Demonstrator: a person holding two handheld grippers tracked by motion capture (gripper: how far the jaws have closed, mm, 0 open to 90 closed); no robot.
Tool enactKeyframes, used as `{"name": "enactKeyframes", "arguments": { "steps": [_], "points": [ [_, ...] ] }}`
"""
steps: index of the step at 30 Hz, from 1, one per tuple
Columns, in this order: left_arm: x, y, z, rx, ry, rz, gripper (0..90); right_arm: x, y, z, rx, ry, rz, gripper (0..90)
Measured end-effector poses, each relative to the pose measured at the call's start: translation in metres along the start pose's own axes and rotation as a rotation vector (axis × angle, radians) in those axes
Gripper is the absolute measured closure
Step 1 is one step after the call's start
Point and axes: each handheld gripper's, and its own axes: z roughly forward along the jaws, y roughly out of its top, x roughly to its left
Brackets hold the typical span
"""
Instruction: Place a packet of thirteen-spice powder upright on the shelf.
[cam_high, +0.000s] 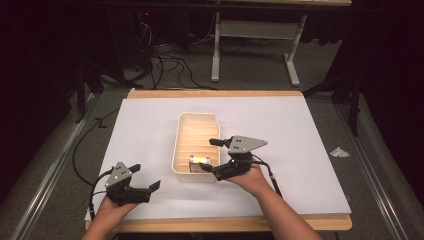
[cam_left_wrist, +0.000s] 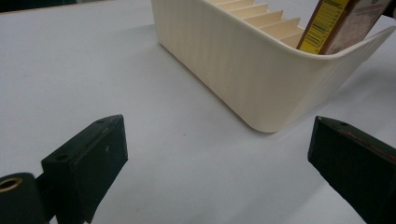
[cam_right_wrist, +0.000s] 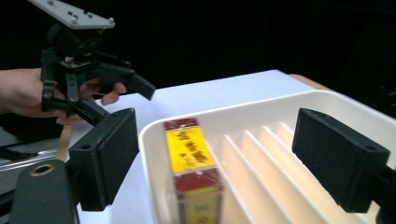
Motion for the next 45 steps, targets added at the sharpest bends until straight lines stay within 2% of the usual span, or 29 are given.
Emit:
{"name": "enactKeyframes", "arguments": {
  "steps": [4,5,7,9,10,11,12,13,14,18,19,22,24,25,28,29,30,32,36,41,45],
  "points": [
    [0.002,0.001,0.000,-0.010,0.015,-0.003,5.4,-0.007,0.001,-0.017,-0.023,-0.048,0.021,15.0],
    [0.002,0.002,0.000,-0.012,0.020,-0.001,5.6,-0.013,0.001,-0.030,-0.031,-0.101,0.023,14.9],
    [0.003,0.002,0.000,-0.016,0.028,-0.003,5.6,-0.014,0.000,-0.035,-0.035,-0.115,0.029,14.9],
    [0.003,0.002,0.000,-0.019,0.037,0.000,5.8,-0.022,-0.002,-0.054,-0.048,-0.192,0.031,14.9],
    [0.003,0.002,0.000,-0.019,0.037,0.000,5.8,-0.022,-0.002,-0.054,-0.048,-0.192,0.031,14.9],
    [0.003,0.001,0.001,-0.017,0.039,0.004,5.8,-0.027,-0.005,-0.068,-0.042,-0.247,0.032,14.8],
    [0.003,0.001,0.001,-0.016,0.042,0.007,5.8,-0.029,-0.008,-0.074,-0.043,-0.270,0.033,14.8],
    [0.003,0.001,0.001,-0.016,0.042,0.007,5.9,-0.029,-0.008,-0.074,-0.043,-0.270,0.033,14.8],
    [0.004,0.001,0.002,-0.016,0.048,0.005,6.0,-0.034,-0.013,-0.089,-0.034,-0.322,0.047,14.7],
    [0.004,0.001,0.004,-0.002,0.065,0.000,6.5,-0.039,-0.024,-0.113,-0.044,-0.390,0.080,14.7],
    [0.004,0.001,0.004,-0.002,0.065,0.000,6.6,-0.039,-0.024,-0.113,-0.044,-0.390,0.080,14.7],
    [0.004,0.001,0.005,-0.002,0.069,0.008,6.9,-0.040,-0.032,-0.132,-0.043,-0.443,0.080,14.8],
    [0.004,0.002,0.005,-0.004,0.070,0.004,7.3,-0.038,-0.040,-0.150,-0.039,-0.485,0.100,14.8],
    [0.004,0.002,0.005,-0.004,0.070,0.004,7.4,-0.038,-0.040,-0.150,-0.039,-0.485,0.100,14.8],
    [0.004,0.002,0.005,-0.002,0.069,0.001,7.6,-0.034,-0.049,-0.167,-0.030,-0.519,0.111,15.1],
    [0.003,0.001,0.006,0.003,0.062,0.008,7.6,-0.030,-0.056,-0.178,-0.028,-0.544,0.128,15.1],
    [0.003,0.001,0.006,0.003,0.062,0.008,7.6,-0.030,-0.056,-0.178,-0.028,-0.544,0.128,15.1],
    [0.002,0.001,0.006,0.003,0.052,0.012,7.6,-0.024,-0.068,-0.188,-0.004,-0.576,0.150,15.3],
    [0.002,-0.001,0.007,0.012,0.050,0.019,7.7,-0.027,-0.080,-0.186,0.049,-0.581,0.171,15.3],
    [-0.001,0.001,0.006,-0.005,0.031,-0.001,7.6,-0.027,-0.076,-0.179,0.043,-0.560,0.152,15.0],
    [-0.001,0.001,0.005,0.002,0.026,0.010,7.6,-0.026,-0.076,-0.180,0.045,-0.553,0.150,15.0]
  ]
}}
